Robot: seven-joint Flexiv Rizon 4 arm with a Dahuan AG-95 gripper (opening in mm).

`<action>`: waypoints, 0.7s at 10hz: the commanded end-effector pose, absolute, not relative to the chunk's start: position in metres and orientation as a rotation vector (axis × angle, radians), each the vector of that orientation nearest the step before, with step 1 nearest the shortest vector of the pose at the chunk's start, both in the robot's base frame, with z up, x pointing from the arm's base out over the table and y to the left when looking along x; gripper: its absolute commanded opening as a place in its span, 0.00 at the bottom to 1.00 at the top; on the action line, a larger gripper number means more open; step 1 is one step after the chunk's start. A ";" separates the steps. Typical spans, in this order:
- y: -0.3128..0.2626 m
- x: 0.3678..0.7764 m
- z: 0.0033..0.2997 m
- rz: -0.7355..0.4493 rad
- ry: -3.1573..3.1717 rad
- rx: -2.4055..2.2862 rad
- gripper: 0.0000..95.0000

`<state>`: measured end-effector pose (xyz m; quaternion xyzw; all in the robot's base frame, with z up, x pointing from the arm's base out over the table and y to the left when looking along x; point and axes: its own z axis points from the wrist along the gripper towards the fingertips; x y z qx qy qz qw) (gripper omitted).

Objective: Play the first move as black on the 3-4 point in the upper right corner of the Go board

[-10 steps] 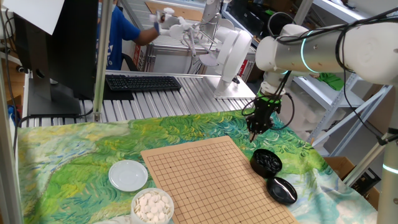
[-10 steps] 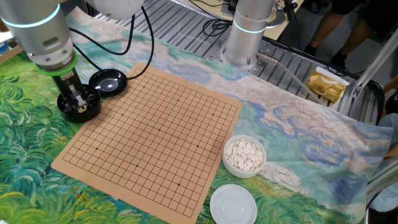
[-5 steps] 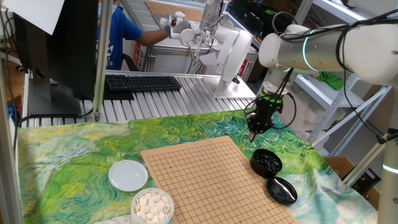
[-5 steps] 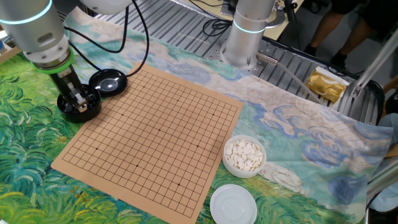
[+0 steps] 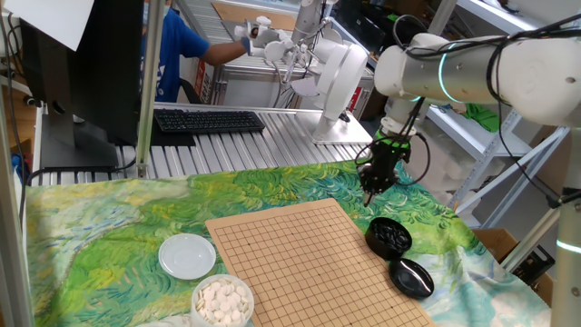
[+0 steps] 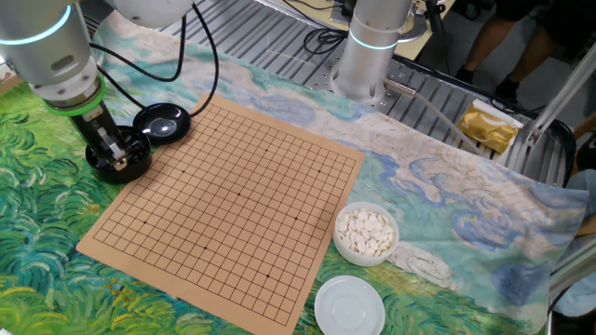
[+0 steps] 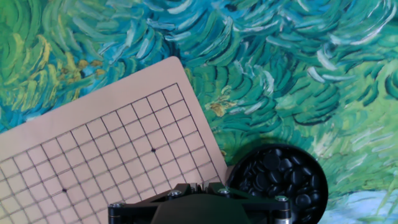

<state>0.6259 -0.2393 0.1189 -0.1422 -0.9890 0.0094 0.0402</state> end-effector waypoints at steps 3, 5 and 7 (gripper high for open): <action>-0.235 0.627 0.120 0.012 -3.049 -0.470 0.00; -0.224 0.634 0.119 0.028 -3.066 -0.473 0.00; -0.213 0.641 0.114 0.035 -3.081 -0.474 0.00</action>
